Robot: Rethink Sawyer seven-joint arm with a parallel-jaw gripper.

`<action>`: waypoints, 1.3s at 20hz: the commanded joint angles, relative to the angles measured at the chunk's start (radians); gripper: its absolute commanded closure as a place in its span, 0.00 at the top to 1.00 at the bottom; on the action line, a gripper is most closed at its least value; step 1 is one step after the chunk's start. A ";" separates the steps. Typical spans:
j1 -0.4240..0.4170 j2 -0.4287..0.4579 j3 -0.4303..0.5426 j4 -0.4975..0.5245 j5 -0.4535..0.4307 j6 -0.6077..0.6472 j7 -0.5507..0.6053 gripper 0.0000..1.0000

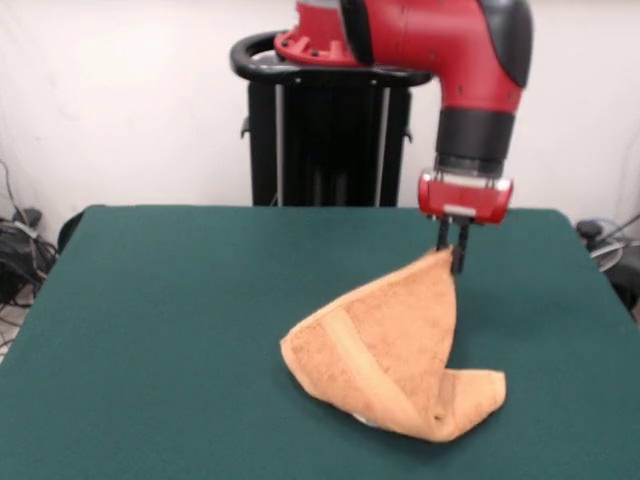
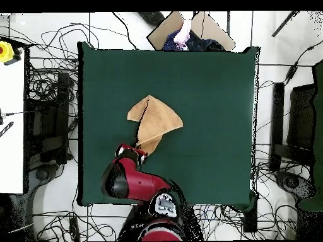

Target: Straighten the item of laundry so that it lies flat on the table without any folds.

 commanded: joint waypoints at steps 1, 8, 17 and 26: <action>0.021 -0.228 -0.062 0.024 0.040 0.339 0.113 0.00; 0.047 -0.255 -0.076 0.016 0.013 0.409 0.162 0.00; 0.223 -0.278 -0.207 -0.031 0.065 0.552 0.251 0.00; 0.398 -0.346 -0.329 -0.049 0.101 0.770 0.372 0.00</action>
